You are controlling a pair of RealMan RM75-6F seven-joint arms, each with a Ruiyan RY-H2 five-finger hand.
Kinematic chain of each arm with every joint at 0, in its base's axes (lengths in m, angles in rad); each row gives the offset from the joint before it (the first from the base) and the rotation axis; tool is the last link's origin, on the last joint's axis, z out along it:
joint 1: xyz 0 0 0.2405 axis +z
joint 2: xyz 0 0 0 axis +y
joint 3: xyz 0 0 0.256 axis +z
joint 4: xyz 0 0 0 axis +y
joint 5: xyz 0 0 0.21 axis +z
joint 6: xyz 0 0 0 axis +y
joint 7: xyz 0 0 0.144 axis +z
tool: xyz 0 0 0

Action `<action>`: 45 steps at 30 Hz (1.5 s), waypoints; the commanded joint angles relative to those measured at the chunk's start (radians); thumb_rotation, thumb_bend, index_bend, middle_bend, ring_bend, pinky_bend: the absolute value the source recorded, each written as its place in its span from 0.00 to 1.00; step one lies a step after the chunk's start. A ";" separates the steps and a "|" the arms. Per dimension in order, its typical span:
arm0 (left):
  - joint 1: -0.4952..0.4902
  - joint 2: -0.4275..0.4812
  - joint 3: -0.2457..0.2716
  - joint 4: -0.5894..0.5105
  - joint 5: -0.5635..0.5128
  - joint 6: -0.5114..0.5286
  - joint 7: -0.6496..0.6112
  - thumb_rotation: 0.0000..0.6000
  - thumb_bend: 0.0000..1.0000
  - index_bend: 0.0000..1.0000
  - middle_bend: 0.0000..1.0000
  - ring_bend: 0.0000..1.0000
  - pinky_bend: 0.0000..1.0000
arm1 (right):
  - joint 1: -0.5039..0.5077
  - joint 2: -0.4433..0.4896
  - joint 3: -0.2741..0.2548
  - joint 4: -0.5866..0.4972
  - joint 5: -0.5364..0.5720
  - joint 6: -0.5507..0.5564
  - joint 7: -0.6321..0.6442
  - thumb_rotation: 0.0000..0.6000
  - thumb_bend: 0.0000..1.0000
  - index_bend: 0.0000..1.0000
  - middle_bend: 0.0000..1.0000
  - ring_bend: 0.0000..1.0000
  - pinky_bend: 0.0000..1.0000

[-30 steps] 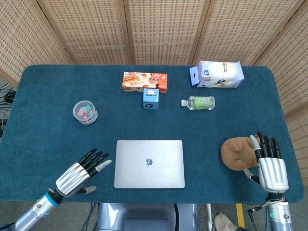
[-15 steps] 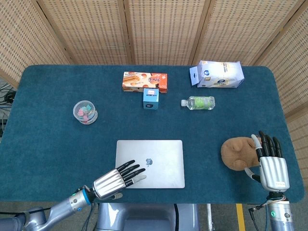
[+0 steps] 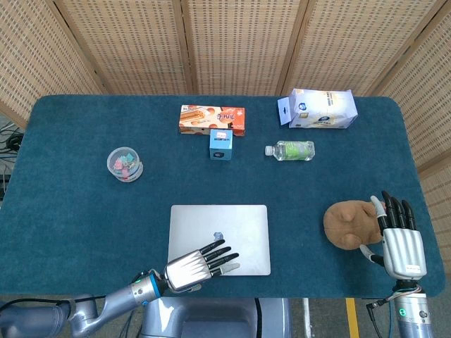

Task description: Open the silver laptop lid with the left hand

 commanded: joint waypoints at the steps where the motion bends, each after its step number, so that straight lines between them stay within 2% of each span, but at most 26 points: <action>1: -0.019 -0.064 -0.013 0.065 -0.040 -0.026 0.005 1.00 0.00 0.00 0.00 0.00 0.00 | 0.001 0.007 0.003 0.000 0.007 -0.005 0.014 1.00 0.00 0.00 0.00 0.00 0.00; 8: -0.041 -0.105 -0.012 0.117 -0.072 -0.028 0.026 1.00 0.00 0.00 0.00 0.00 0.00 | 0.004 0.016 0.004 0.001 0.016 -0.015 0.036 1.00 0.00 0.00 0.00 0.00 0.00; 30: -0.084 -0.186 -0.025 0.131 -0.170 -0.040 0.094 1.00 0.01 0.00 0.00 0.00 0.00 | 0.005 0.029 0.003 -0.002 0.024 -0.022 0.060 1.00 0.00 0.00 0.00 0.00 0.00; 38: -0.086 -0.201 -0.025 0.133 -0.205 -0.037 0.109 1.00 0.09 0.00 0.00 0.00 0.00 | 0.005 0.036 0.002 -0.005 0.025 -0.023 0.072 1.00 0.00 0.00 0.00 0.00 0.00; 45: -0.087 -0.196 -0.026 0.124 -0.205 -0.010 0.150 1.00 0.29 0.00 0.00 0.00 0.00 | 0.005 0.039 0.000 -0.007 0.023 -0.023 0.077 1.00 0.00 0.00 0.00 0.00 0.00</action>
